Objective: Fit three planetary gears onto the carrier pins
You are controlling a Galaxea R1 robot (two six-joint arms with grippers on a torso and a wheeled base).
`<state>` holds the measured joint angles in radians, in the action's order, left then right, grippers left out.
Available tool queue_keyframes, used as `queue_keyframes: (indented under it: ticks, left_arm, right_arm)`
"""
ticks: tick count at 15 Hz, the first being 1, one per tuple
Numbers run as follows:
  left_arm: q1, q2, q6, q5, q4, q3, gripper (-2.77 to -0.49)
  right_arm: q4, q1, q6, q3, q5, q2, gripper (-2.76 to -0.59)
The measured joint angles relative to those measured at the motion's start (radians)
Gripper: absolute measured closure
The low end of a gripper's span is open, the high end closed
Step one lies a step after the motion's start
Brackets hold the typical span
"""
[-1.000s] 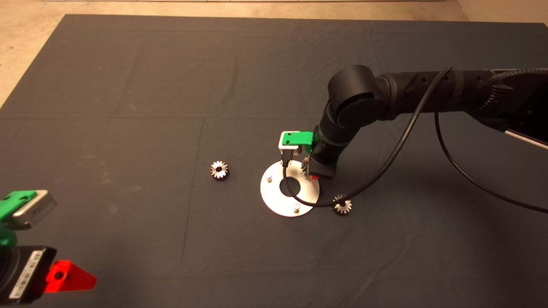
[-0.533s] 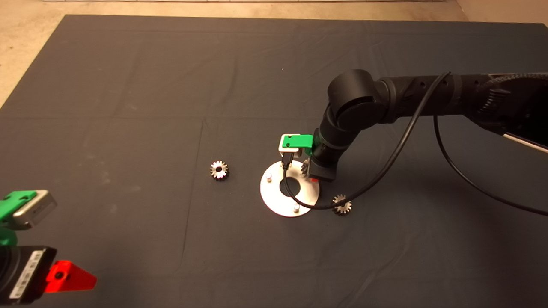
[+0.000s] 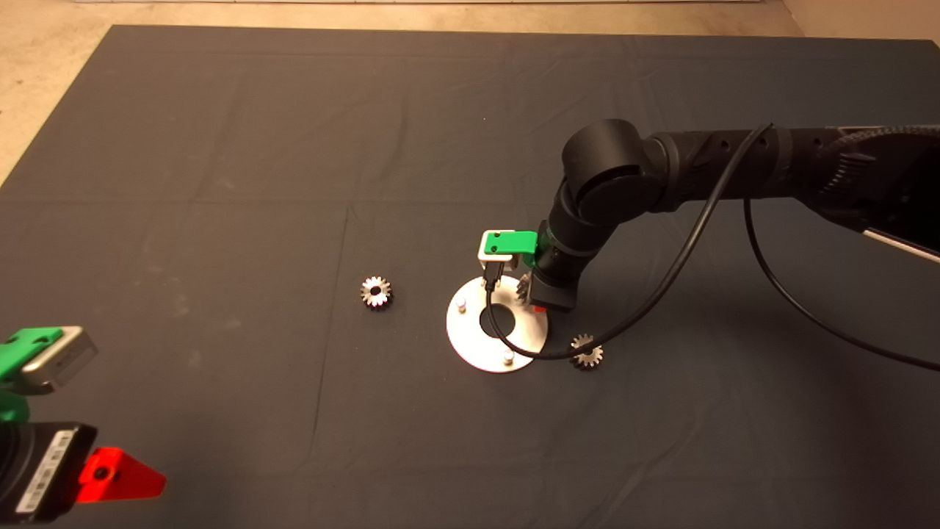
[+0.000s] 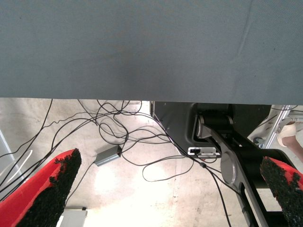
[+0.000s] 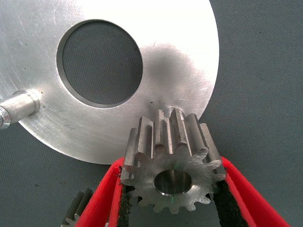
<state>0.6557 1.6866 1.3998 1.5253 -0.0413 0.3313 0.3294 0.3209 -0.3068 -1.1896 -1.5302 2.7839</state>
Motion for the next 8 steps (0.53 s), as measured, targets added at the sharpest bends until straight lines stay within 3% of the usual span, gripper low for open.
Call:
queue_keyframes:
  ticks: [8]
  left_arm:
    - [-0.013, -0.006, 0.000, 0.000, -0.001, 0.000, -2.75]
  right_arm:
    - [0.003, 0.001, -0.004, -0.001, 0.001, 0.001, -1.05]
